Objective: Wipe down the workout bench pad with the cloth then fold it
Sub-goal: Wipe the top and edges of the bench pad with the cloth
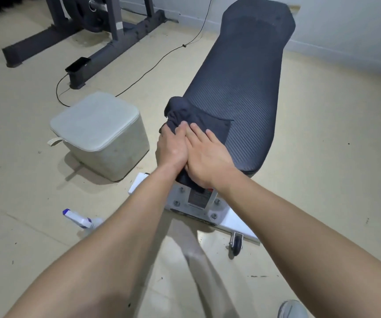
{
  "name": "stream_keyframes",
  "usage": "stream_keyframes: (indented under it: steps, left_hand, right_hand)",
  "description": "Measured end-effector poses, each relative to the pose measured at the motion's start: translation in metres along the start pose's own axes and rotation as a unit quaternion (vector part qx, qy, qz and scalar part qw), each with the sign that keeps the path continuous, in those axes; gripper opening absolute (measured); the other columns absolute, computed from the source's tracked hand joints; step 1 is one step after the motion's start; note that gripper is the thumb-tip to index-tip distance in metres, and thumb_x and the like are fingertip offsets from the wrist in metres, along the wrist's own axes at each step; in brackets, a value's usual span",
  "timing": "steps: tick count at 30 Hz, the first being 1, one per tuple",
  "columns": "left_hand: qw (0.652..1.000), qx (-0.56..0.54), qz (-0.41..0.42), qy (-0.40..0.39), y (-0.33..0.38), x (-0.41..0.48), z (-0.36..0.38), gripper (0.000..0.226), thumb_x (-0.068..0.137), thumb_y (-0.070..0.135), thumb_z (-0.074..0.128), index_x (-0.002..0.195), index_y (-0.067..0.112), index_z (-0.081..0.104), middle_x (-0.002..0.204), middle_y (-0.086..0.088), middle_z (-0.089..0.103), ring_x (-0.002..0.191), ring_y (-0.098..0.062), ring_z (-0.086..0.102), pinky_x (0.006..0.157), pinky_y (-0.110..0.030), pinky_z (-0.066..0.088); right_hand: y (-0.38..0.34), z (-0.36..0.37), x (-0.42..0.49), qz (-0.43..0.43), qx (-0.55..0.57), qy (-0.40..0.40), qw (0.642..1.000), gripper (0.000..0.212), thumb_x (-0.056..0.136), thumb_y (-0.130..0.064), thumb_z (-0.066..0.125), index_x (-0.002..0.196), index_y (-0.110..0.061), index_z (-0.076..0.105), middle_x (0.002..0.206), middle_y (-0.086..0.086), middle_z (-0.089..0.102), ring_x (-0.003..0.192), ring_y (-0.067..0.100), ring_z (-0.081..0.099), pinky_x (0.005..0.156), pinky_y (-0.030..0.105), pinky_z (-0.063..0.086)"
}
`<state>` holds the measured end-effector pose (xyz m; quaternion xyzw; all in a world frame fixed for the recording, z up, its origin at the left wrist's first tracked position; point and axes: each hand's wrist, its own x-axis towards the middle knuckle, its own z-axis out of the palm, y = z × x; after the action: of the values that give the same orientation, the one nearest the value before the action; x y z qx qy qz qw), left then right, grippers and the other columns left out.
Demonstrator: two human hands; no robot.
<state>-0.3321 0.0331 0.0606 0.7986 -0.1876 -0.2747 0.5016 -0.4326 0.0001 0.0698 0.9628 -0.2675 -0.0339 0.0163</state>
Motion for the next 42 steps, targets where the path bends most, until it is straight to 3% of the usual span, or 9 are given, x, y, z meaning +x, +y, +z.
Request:
stream_keyframes:
  steps: [5,9,14,18,21,26,30,36,42]
  left_hand:
    - [0.995,-0.067,-0.049,0.048,0.002,-0.052,0.024,0.071,0.101,0.047,0.043,0.154,0.007,0.017,0.155,-0.019,0.031,0.134,-0.037,0.043,0.099,-0.037,0.038]
    - [0.994,-0.048,-0.102,-0.016,0.009,-0.098,0.049,0.08,0.102,0.047,0.037,0.156,0.004,-0.003,0.16,-0.02,0.027,0.135,-0.037,0.043,0.11,-0.047,0.037]
    - [0.995,-0.065,-0.052,-0.063,0.006,-0.134,0.045,0.031,0.095,0.03,0.052,0.118,0.01,0.046,0.111,-0.004,0.064,0.102,-0.029,0.059,0.085,-0.039,0.042]
    - [0.997,-0.049,0.0,-0.063,-0.004,-0.121,0.018,0.01,0.088,0.021,0.057,0.086,0.011,0.052,0.073,0.005,0.054,0.067,-0.019,0.047,0.064,-0.033,0.034]
    - [0.997,-0.044,0.056,-0.026,-0.01,-0.099,-0.005,0.016,0.084,0.013,0.055,0.069,0.015,0.049,0.06,0.007,0.047,0.059,-0.017,0.04,0.058,-0.032,0.033]
    - [0.996,-0.001,0.082,0.039,-0.019,-0.052,-0.038,0.02,0.086,0.02,0.053,0.098,0.027,0.068,0.088,0.012,0.069,0.087,-0.016,0.063,0.08,-0.029,0.049]
    - [0.994,0.014,0.092,0.053,-0.027,-0.029,-0.043,0.033,0.076,0.033,0.053,0.105,0.03,0.07,0.106,0.0,0.069,0.102,-0.02,0.063,0.091,-0.034,0.053]
    - [0.98,0.145,0.109,0.083,-0.012,-0.033,-0.061,0.035,0.077,0.047,0.049,0.065,0.025,0.073,0.091,-0.001,0.068,0.085,-0.024,0.063,0.076,-0.035,0.049]
    - [0.929,0.213,0.302,0.04,0.018,-0.03,-0.035,0.024,0.087,0.033,0.049,0.1,0.028,0.068,0.118,0.003,0.057,0.111,-0.021,0.056,0.097,-0.038,0.046]
  right_hand:
    - [0.021,0.029,-0.04,-0.037,-0.047,0.14,0.988,0.065,0.096,-0.021,0.056,0.157,-0.013,0.033,0.164,0.004,0.031,0.151,0.026,0.03,0.121,0.042,0.026]
    - [0.05,0.049,-0.068,-0.006,-0.064,0.214,0.975,0.059,0.098,-0.025,0.058,0.153,-0.013,0.041,0.16,0.003,0.04,0.145,0.025,0.042,0.117,0.04,0.032]
    - [0.065,0.056,-0.087,0.031,-0.061,0.233,0.97,0.054,0.098,-0.018,0.056,0.15,-0.009,0.045,0.157,0.009,0.043,0.145,0.027,0.042,0.118,0.042,0.033]
    - [0.041,0.045,-0.086,0.083,0.043,0.275,0.957,0.054,0.085,-0.017,0.052,0.137,-0.01,0.06,0.145,0.012,0.057,0.134,0.033,0.054,0.109,0.052,0.043]
    - [0.003,0.023,-0.073,0.088,0.076,0.188,0.975,0.073,0.086,-0.034,0.049,0.156,-0.028,0.033,0.162,0.002,0.036,0.145,0.033,0.038,0.115,0.06,0.03]
    - [-0.022,0.009,-0.01,0.058,0.043,0.056,0.996,0.08,0.092,-0.059,0.034,0.158,-0.041,-0.008,0.171,-0.006,0.004,0.155,0.039,0.003,0.116,0.07,0.008]
    - [-0.023,0.01,0.02,0.062,-0.006,0.051,0.997,0.066,0.102,-0.048,0.033,0.16,-0.038,0.002,0.17,-0.005,0.007,0.155,0.038,0.006,0.116,0.069,0.013]
    - [-0.025,0.037,-0.021,0.046,-0.069,0.151,0.985,0.064,0.102,-0.029,0.04,0.161,-0.016,0.018,0.167,0.007,0.021,0.151,0.033,0.026,0.116,0.058,0.027]
    - [0.029,0.069,-0.09,0.112,-0.081,0.261,0.955,0.058,0.102,-0.011,0.015,0.154,-0.012,0.039,0.158,0.013,0.042,0.141,0.033,0.045,0.112,0.052,0.038]
